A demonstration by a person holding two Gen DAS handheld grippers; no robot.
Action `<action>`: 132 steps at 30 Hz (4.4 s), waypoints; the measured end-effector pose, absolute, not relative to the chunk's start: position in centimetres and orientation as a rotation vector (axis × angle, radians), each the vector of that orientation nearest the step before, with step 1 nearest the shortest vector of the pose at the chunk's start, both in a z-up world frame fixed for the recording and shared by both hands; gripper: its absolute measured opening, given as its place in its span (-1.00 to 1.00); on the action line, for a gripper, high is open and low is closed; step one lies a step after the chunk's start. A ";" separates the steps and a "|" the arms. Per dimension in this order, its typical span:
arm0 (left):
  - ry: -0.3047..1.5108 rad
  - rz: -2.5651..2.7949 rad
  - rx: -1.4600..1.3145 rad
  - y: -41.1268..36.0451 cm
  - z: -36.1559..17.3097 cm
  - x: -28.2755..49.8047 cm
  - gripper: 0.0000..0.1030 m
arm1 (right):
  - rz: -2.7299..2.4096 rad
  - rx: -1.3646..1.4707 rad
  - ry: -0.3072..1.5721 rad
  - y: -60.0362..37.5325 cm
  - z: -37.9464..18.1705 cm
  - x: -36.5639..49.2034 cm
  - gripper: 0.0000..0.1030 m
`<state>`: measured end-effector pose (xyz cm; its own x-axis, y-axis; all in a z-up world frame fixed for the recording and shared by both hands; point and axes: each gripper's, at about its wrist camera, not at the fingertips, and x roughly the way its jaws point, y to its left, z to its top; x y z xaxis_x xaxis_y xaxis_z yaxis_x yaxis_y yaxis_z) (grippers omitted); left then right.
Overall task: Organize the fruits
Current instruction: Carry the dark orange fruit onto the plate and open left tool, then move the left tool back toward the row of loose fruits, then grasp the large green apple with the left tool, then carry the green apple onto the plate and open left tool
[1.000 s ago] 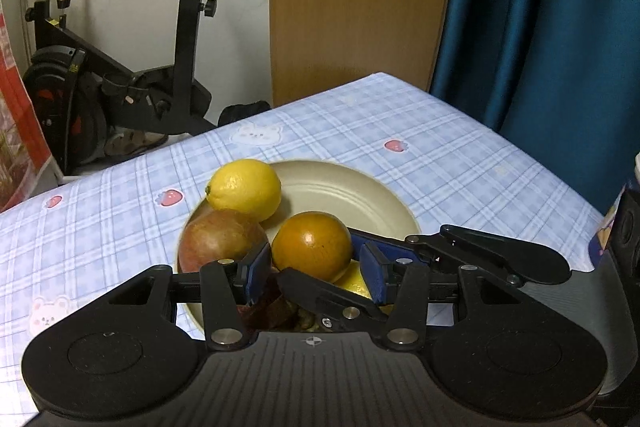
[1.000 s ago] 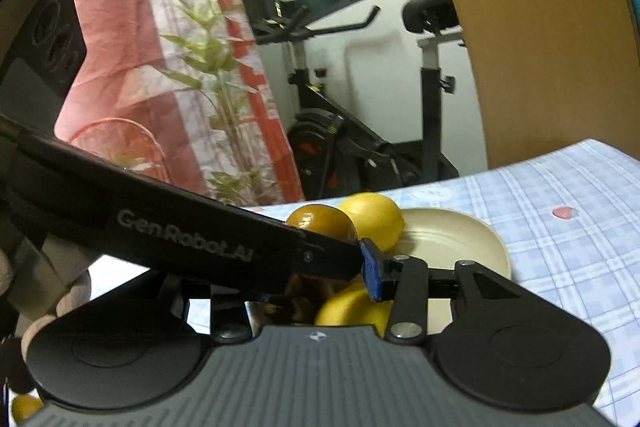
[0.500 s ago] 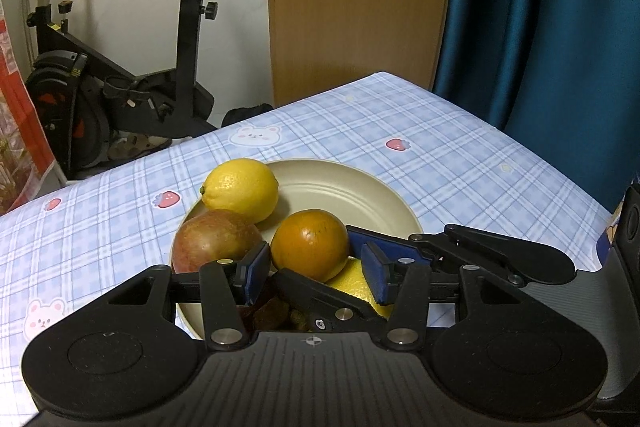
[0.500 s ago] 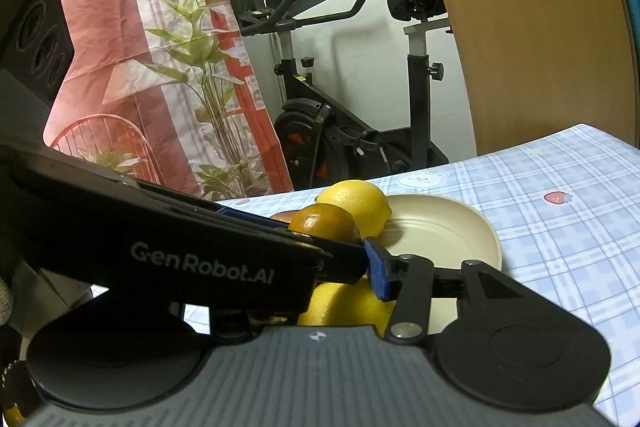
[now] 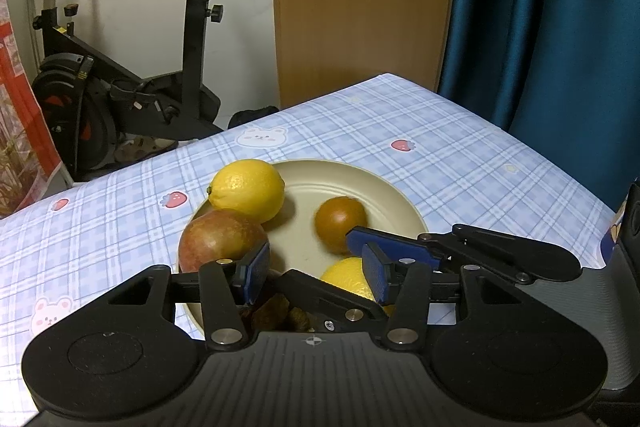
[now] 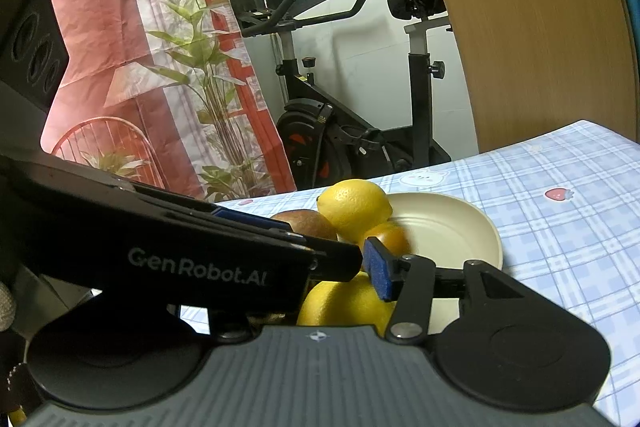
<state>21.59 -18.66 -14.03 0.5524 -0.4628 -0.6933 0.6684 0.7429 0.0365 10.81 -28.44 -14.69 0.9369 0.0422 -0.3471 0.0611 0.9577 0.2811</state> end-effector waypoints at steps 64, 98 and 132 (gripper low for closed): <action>0.865 -0.451 -0.138 8.2 -14.3 6.5 0.19 | 0.494 -0.059 0.710 -10.1 -13.4 5.1 0.13; 0.981 -0.582 -0.173 6.0 -17.8 8.7 -0.01 | 0.591 -0.033 0.790 -7.7 -17.2 6.3 -0.06; 0.904 -0.797 0.066 -14.3 -11.0 22.1 -0.04 | 0.290 0.167 0.507 -25.6 -9.4 9.7 -0.06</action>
<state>22.08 -14.28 -11.01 0.3582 -0.5910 -0.7228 0.6434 0.7173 -0.2676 9.71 -25.59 -9.37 0.8344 0.3138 -0.4532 -0.2314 0.9456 0.2287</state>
